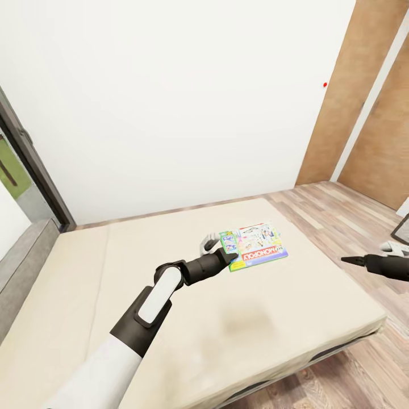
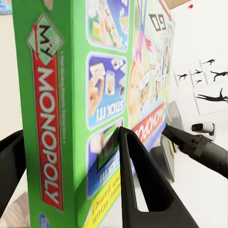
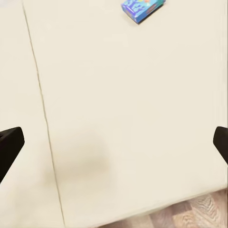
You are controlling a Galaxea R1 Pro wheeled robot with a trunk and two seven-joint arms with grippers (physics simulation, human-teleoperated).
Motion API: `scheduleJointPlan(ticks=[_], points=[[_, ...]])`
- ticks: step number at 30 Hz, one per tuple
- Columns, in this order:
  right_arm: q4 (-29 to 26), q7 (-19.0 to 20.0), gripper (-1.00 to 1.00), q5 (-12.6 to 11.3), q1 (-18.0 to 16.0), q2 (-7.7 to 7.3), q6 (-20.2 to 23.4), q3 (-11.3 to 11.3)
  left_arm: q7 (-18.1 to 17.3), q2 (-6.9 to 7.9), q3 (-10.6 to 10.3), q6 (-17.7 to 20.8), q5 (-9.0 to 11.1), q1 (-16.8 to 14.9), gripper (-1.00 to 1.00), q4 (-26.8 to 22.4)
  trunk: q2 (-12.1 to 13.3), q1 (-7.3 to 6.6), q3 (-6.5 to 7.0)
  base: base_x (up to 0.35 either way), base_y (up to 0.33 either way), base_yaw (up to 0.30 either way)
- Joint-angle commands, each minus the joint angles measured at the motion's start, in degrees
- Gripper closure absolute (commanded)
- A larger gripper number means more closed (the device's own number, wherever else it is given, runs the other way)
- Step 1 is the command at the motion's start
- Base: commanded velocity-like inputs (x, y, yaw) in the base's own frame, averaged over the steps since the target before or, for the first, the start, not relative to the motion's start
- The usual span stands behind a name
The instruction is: Put all the toys in the child's room - the three board games (two on the bed and one on the table), the two jigsaw puzzles on the table, and the tennis ball on the table - inside the toy box on the table in the child's room.
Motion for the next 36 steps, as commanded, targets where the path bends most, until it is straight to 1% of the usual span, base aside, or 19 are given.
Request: scheduleJointPlan(ticks=[1, 10, 24, 27, 28, 29, 32, 36], points=[[-0.12, 0.09, -1.0, -0.08, -0.02, -0.03, 0.35, -0.06, 0.21, -0.01, 0.04, 0.19, 0.09, -0.03, 1.0, -0.03, 0.38, -0.22, 0.13, 0.0, 0.0, -0.227], [-0.61, 0.09, -1.0, -0.15, 0.08, 0.0, 0.35, -0.08, 0.21, 0.07, 0.1, 0.17, -0.01, -0.03, 1.0, 0.01, 3.99, -2.2, 1.74, 0.0, 0.0, -0.265], [-1.59, 0.09, -1.0, -0.13, 1.19, 0.13, 0.35, -0.04, 0.21, 0.18, 0.25, 0.16, -0.13, 0.0, 1.0, 0.06, 9.6, -5.28, 4.34, 0.0, 0.0, -0.287], [-2.97, 0.09, -1.0, -0.11, 1.97, 0.52, 0.35, 0.0, 0.34, 0.22, 0.32, 0.15, -0.2, 0.05, 1.0, 0.31, 10.81, -5.93, 4.95, 0.0, 0.0, -0.289], [-3.18, 0.08, -1.0, -0.11, 2.13, 0.94, 0.35, 0.01, 0.35, 0.28, 0.49, 0.15, -0.2, 0.05, 1.0, 0.38, 11.21, -6.15, 5.15, 0.0, 0.0, -0.289], [-3.36, 0.05, -1.0, -0.11, 2.24, 1.45, 0.35, 0.01, 0.36, 0.4, 0.96, 0.15, -0.23, 0.1, 1.0, 0.42, 11.61, -6.37, 5.36, 0.0, 0.0, -0.289], [-3.98, 0.03, -1.0, -0.11, 2.41, 2.04, 0.35, 0.01, 0.37, 0.56, 2.09, 0.15, -0.29, 0.35, 1.0, 0.48, 12.81, -7.03, 5.98, 0.0, 0.0, -0.289], [-4.49, 0.01, -1.0, -0.1, 2.55, 2.41, 0.35, 0.01, 0.39, 0.62, 2.86, 0.17, -0.35, 0.14, 1.0, 0.63, 14.42, -7.91, 6.8, 0.0, 0.0, -0.289]])
